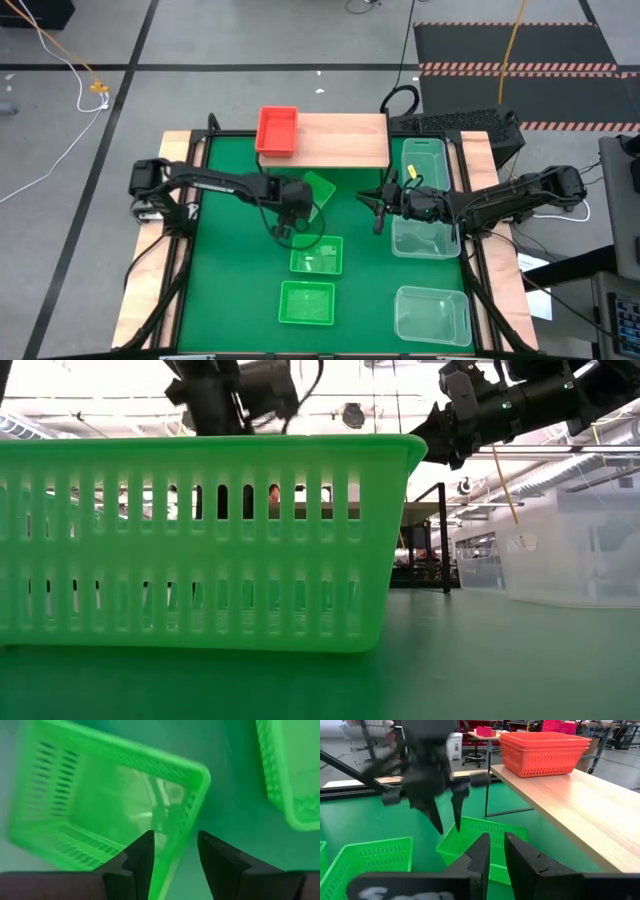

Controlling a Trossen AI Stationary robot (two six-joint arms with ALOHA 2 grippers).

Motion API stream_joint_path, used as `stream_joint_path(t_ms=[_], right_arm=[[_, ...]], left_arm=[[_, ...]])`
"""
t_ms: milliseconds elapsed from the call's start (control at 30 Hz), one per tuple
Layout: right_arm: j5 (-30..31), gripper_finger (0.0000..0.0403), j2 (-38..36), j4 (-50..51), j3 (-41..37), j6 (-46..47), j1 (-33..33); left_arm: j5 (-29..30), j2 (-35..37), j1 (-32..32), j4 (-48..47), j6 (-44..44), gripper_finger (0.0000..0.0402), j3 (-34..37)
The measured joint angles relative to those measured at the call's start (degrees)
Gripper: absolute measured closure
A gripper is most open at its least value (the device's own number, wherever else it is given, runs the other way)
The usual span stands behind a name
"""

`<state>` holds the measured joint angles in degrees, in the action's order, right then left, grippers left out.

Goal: Stack baskets on shelf by color
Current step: Put the top green bin on the shelf

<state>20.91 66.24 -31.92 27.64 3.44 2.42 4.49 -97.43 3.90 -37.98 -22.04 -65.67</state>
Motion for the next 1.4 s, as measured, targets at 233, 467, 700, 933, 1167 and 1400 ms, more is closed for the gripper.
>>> stream_joint_path(t_ms=[233, 467, 700, 933, 1167, 1400], right_arm=[[0.0, 0.0353, -0.02, 0.09, 0.0, -0.01, 0.0], [0.0, 0.0353, -0.02, 1.07, 0.0, 0.0, 0.0], [-0.09, 0.0353, 0.0, 1.38, 0.0, -0.04, 1.05], [-0.11, 0.0353, 0.0, 0.91, 0.0, -0.2, 1.14], [-0.15, 0.0353, 0.0, 0.44, 0.0, -0.2, 1.14], [-0.15, 0.0353, 0.0, 0.44, 0.0, -0.76, 1.12]], left_arm=[[0.04, -3.94, 0.0, 0.52, -2.51, 0.0247, 0.0], [2.36, -0.65, -0.28, 0.57, 0.76, 0.0329, -0.06], [2.28, 7.35, -2.93, -0.48, 6.08, 0.0387, -0.94], [-5.68, 12.69, -3.75, -5.79, 10.86, 0.0393, -8.84], [-1.86, 14.25, -3.29, -9.89, 8.86, 0.0396, -22.49], [12.41, 14.29, -0.64, -5.76, 0.66, 0.0397, -30.64]])
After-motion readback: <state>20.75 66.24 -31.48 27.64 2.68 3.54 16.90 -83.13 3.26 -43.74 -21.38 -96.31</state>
